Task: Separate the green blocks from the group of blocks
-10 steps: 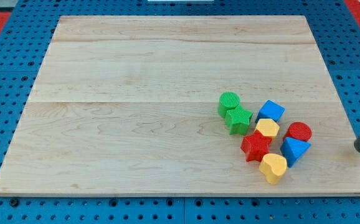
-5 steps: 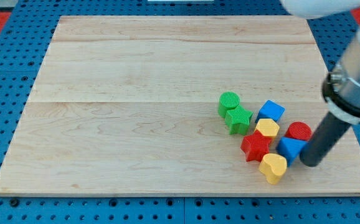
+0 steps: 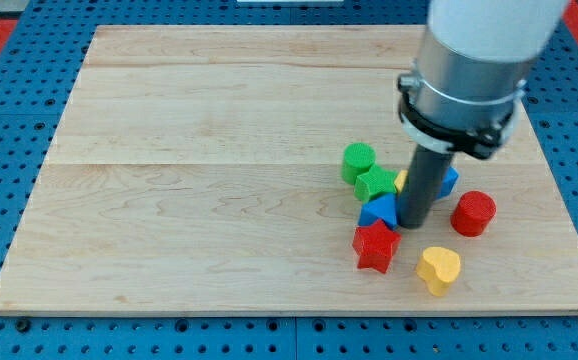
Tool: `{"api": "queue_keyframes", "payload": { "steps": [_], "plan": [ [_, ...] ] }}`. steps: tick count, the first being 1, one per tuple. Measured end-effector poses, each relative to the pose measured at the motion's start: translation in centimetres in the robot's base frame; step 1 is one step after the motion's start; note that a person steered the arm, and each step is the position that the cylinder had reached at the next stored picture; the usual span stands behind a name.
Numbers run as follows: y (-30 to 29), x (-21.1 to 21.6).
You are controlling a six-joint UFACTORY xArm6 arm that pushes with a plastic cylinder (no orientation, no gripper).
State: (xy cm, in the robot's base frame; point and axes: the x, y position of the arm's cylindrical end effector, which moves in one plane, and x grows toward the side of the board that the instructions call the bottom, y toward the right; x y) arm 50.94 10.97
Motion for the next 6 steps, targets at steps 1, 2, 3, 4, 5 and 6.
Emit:
{"api": "queue_keyframes", "payload": {
  "steps": [1,2,3,4,5,6],
  "plan": [
    [-1.9,-5.3],
    [-2.4,-8.9],
    [-5.3,-12.8],
    [-10.3,-14.5],
    [-12.6,-12.9],
    [-12.2,-11.1]
  ]
}}
